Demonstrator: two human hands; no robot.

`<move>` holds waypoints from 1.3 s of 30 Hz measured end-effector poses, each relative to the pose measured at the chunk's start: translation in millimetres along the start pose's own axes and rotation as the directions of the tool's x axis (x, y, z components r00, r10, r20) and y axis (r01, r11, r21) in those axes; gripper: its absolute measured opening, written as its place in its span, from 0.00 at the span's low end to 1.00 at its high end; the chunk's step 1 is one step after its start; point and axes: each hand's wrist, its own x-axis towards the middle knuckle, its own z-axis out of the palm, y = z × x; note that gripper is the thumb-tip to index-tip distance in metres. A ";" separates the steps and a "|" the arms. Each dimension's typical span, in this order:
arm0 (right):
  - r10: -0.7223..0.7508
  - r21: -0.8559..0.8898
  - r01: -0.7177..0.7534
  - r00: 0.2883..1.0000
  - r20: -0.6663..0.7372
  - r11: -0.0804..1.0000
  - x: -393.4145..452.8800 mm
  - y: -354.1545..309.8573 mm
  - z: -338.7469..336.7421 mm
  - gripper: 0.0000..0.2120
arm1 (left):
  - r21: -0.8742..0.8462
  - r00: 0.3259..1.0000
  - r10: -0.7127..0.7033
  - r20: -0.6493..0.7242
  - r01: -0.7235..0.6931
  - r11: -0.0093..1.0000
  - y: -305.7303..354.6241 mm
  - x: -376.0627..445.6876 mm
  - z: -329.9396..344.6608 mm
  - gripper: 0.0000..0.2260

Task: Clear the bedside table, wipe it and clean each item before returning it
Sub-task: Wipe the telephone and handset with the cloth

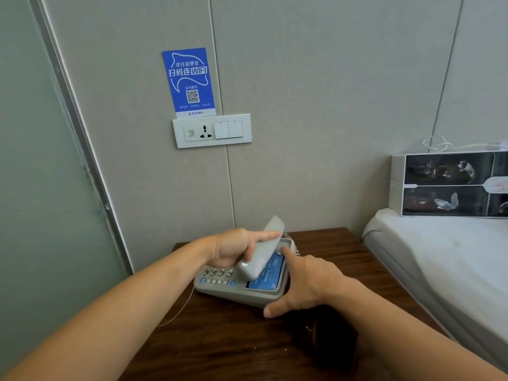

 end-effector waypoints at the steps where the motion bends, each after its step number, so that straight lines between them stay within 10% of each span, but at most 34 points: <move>1: -0.003 -0.019 0.003 1.000 -0.011 1.000 1.9 -0.4 2.7 0.69 | 0.072 0.999 -0.023 0.026 0.021 0.997 3.0 0.0 -1.6 0.44; 9: -0.047 0.139 0.055 0.997 -0.062 0.989 13.8 8.0 11.1 0.60 | 0.706 0.970 -0.204 0.133 0.052 0.706 30.0 0.7 -23.6 0.51; 13: -0.059 0.150 0.070 0.995 -0.075 0.986 16.1 11.2 10.7 0.58 | 0.993 0.993 0.015 0.121 -0.121 0.014 40.0 14.2 -29.9 0.42; 16: -0.061 0.166 0.077 0.993 -0.097 0.983 15.6 12.2 11.9 0.59 | 0.789 0.899 0.183 0.397 -0.233 -0.568 47.5 26.9 -38.3 0.32; 19: -0.066 0.176 0.085 0.992 -0.112 0.981 13.0 11.8 11.0 0.56 | 0.525 0.747 0.126 0.653 -0.326 -0.786 47.0 43.6 -49.2 0.31; 25: -0.098 0.023 0.105 0.974 -0.204 0.994 -2.7 6.4 6.2 0.49 | 0.671 0.786 0.241 0.569 -0.275 -0.689 48.5 53.7 -70.4 0.22; 30: -0.130 -0.041 0.123 0.961 -0.244 0.992 -13.0 16.2 -3.4 0.57 | 0.943 0.867 0.496 0.054 0.120 -0.312 53.9 23.0 -102.9 0.21; 35: -0.165 -0.042 0.159 0.968 -0.188 0.986 -15.0 24.0 -7.7 0.61 | 0.856 0.663 0.697 -0.273 0.497 -0.138 41.6 -13.0 -119.6 0.23; 39: -0.205 -0.029 0.203 0.968 -0.141 0.979 -8.8 26.1 -11.6 0.63 | 0.976 0.840 0.524 -0.139 0.206 -0.071 20.8 -9.8 -85.9 0.23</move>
